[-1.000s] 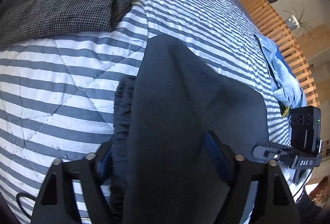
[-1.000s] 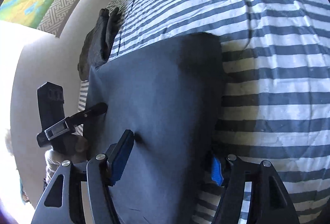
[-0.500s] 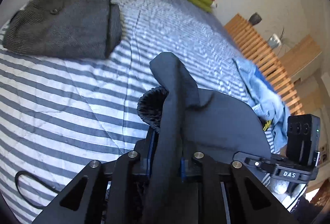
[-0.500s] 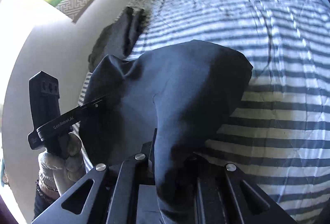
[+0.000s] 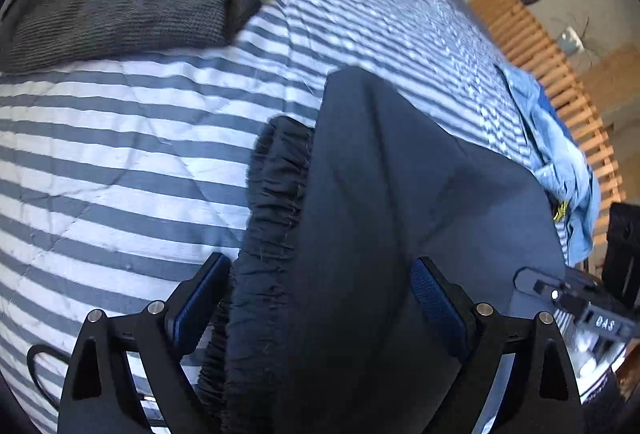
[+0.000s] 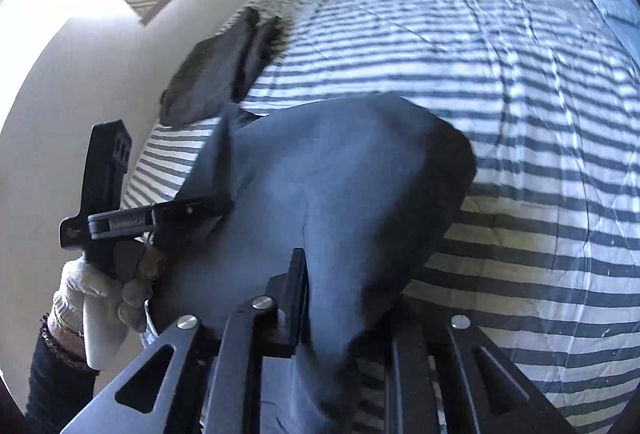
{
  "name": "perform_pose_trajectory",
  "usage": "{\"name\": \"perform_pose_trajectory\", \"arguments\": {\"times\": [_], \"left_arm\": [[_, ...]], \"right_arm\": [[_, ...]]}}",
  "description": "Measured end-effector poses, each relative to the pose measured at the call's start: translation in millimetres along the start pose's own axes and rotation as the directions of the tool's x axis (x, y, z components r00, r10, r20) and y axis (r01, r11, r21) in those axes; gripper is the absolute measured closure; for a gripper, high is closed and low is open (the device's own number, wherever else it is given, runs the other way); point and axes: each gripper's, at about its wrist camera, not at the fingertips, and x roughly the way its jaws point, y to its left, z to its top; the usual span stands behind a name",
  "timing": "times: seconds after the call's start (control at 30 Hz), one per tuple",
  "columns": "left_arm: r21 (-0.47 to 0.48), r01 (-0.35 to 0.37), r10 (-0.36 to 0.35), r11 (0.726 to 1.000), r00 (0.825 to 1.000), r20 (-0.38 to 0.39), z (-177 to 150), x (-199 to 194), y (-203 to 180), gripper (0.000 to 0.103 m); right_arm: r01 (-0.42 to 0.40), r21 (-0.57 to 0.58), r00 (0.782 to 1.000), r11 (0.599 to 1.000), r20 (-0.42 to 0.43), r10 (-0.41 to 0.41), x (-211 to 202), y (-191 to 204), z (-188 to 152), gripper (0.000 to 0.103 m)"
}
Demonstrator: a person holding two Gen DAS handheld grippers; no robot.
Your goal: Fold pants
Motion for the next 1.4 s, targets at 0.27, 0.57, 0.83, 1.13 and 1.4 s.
{"name": "perform_pose_trajectory", "arguments": {"times": [0.27,0.57,0.83,1.13,1.4], "left_arm": [[-0.044,0.057,-0.054,0.997,0.997,0.059,-7.9,-3.7,3.5,0.056],[-0.093,0.174,-0.153,0.980,0.968,0.201,-38.3,-58.7,11.0,0.086],[-0.082,0.261,-0.212,0.962,0.902,0.377,-51.9,-138.4,14.0,0.087],[-0.076,0.182,-0.111,0.980,0.825,0.554,-16.6,-253.0,52.4,0.087],[-0.134,0.081,0.012,0.988,0.814,0.580,71.3,-276.9,121.0,0.087]], "right_arm": [[-0.100,0.109,0.994,0.989,-0.043,0.105,27.4,-37.3,-4.5,0.057],[-0.073,-0.068,0.996,0.995,0.054,0.077,-19.6,24.4,5.1,0.095],[0.014,-0.339,0.979,0.941,0.196,0.056,-90.9,116.6,11.1,0.095],[0.023,-0.477,0.951,0.879,0.281,0.128,-93.1,187.5,73.5,0.095],[-0.002,-0.461,0.958,0.888,0.253,0.134,-13.9,233.8,169.2,0.095]]}}
